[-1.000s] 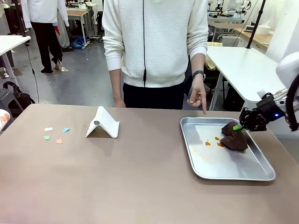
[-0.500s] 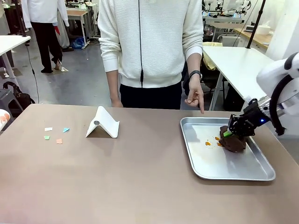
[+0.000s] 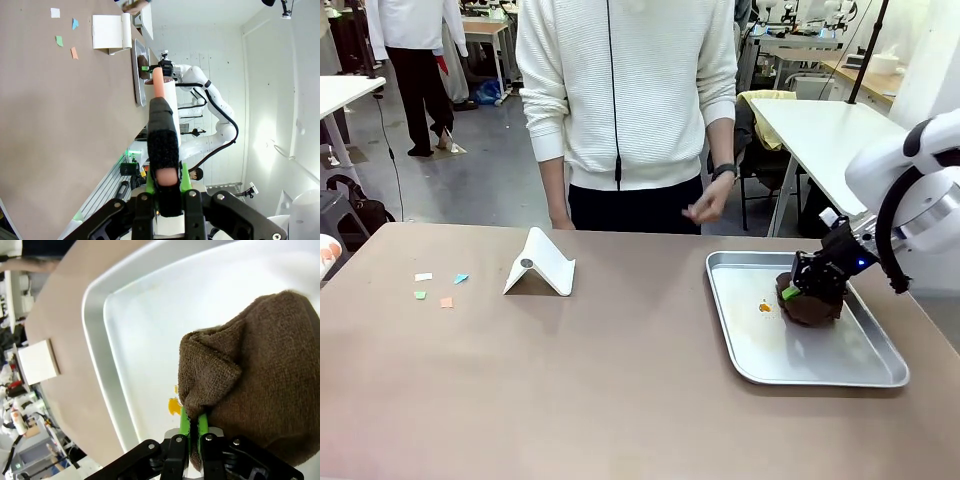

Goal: Clean the surface of the table.
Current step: If a person points to the right, clean the right side of the table with your right hand, and if they point to the left, clean the left side with your left hand.

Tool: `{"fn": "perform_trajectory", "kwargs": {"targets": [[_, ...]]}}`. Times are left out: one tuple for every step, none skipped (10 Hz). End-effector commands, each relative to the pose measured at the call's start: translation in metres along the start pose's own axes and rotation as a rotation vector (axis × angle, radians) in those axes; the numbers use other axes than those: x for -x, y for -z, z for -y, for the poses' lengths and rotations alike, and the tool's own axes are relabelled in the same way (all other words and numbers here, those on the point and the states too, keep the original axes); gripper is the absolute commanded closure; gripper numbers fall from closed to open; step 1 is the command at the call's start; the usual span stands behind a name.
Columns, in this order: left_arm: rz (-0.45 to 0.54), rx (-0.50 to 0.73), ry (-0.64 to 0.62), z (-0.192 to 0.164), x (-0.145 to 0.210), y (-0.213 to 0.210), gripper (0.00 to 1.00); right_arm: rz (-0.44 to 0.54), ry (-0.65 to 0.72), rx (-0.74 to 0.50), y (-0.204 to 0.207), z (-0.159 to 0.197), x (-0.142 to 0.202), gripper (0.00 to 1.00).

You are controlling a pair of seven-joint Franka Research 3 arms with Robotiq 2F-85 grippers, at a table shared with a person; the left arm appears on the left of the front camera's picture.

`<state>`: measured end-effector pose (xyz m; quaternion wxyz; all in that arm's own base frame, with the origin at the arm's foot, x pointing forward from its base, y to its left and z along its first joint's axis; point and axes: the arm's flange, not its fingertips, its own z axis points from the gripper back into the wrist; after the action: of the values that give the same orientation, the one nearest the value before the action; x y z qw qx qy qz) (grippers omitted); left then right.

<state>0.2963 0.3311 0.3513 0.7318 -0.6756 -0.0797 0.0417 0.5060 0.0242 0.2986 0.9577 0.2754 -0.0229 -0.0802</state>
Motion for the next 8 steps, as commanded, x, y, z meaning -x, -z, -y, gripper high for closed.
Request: {"fn": "perform_trajectory", "kwargs": {"targets": [[-0.003,0.015,0.004,0.005,0.003,0.000,1.00,-0.022,-0.004,0.005,0.018,-0.011,0.005,0.94],[-0.003,0.015,0.004,0.005,0.003,0.000,1.00,-0.043,-0.027,-0.006,0.024,-0.018,0.008,0.94],[-0.003,0.015,0.004,0.005,0.003,0.000,1.00,-0.065,-0.053,-0.016,0.030,-0.026,0.012,0.94],[-0.003,0.015,0.004,0.005,0.003,0.000,1.00,-0.091,-0.077,-0.031,0.035,-0.034,0.017,0.94],[-0.003,0.015,0.004,0.005,0.003,0.000,1.00,-0.112,-0.104,-0.038,0.042,-0.041,0.022,0.94],[-0.003,0.015,0.004,0.005,0.003,0.000,1.00,-0.154,-0.135,-0.047,0.051,-0.050,0.029,0.94],[-0.003,0.015,0.004,0.005,0.003,0.000,1.00,-0.194,-0.162,-0.052,0.058,-0.056,0.035,0.94],[-0.003,0.015,0.004,0.005,0.003,0.000,1.00,-0.217,-0.198,-0.038,0.063,-0.060,0.042,0.94]]}}
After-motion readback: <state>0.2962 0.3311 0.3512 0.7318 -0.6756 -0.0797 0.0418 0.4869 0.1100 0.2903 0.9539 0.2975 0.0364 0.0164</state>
